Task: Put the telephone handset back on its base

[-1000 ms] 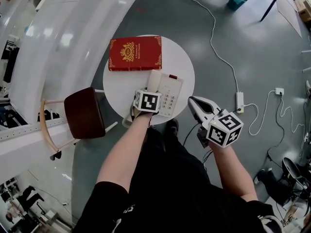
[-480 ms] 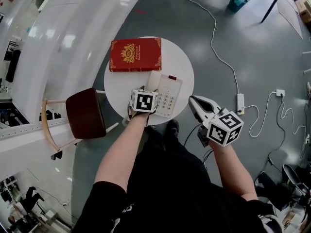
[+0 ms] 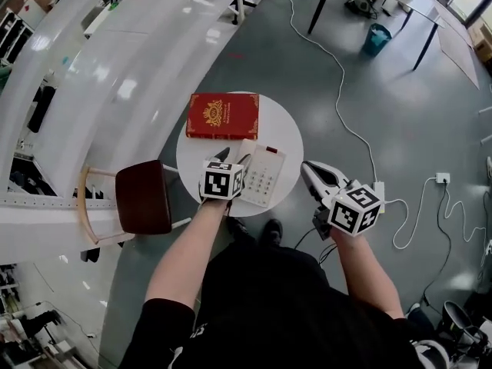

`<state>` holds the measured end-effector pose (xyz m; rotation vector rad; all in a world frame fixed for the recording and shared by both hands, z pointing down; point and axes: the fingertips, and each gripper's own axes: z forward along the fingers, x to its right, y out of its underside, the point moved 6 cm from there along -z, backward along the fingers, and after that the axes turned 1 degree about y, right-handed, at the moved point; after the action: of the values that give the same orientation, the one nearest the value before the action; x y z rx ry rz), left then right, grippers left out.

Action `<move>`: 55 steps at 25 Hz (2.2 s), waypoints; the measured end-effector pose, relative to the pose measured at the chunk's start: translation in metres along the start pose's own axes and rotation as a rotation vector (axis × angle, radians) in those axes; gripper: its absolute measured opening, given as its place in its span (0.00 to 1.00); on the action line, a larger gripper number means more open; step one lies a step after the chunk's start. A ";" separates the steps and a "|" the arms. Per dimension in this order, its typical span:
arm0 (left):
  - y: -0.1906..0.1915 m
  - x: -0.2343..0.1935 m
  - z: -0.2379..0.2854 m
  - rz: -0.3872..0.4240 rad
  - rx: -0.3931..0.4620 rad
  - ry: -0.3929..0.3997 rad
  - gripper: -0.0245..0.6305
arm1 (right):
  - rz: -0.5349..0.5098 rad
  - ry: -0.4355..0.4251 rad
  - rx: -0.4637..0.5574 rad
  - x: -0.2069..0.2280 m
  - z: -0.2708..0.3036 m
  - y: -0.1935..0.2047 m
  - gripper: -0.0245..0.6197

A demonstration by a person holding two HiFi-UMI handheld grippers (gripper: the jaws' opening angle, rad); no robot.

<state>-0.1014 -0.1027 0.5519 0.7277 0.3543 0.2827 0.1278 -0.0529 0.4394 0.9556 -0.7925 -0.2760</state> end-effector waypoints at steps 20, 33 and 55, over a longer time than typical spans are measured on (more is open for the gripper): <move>-0.093 -0.002 -0.201 0.127 0.545 -0.070 0.36 | -0.126 -0.001 0.087 -0.045 0.004 -0.045 0.05; -0.125 -0.121 -0.287 0.198 0.685 -0.014 0.27 | -0.252 0.082 0.189 -0.157 0.079 -0.083 0.05; -0.155 -0.095 -0.267 0.133 0.706 0.000 0.16 | -0.335 0.107 0.375 -0.155 0.023 -0.133 0.05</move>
<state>-0.2762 -0.0899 0.2806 1.4487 0.4095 0.2828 0.0200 -0.0596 0.2646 1.4489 -0.5921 -0.3705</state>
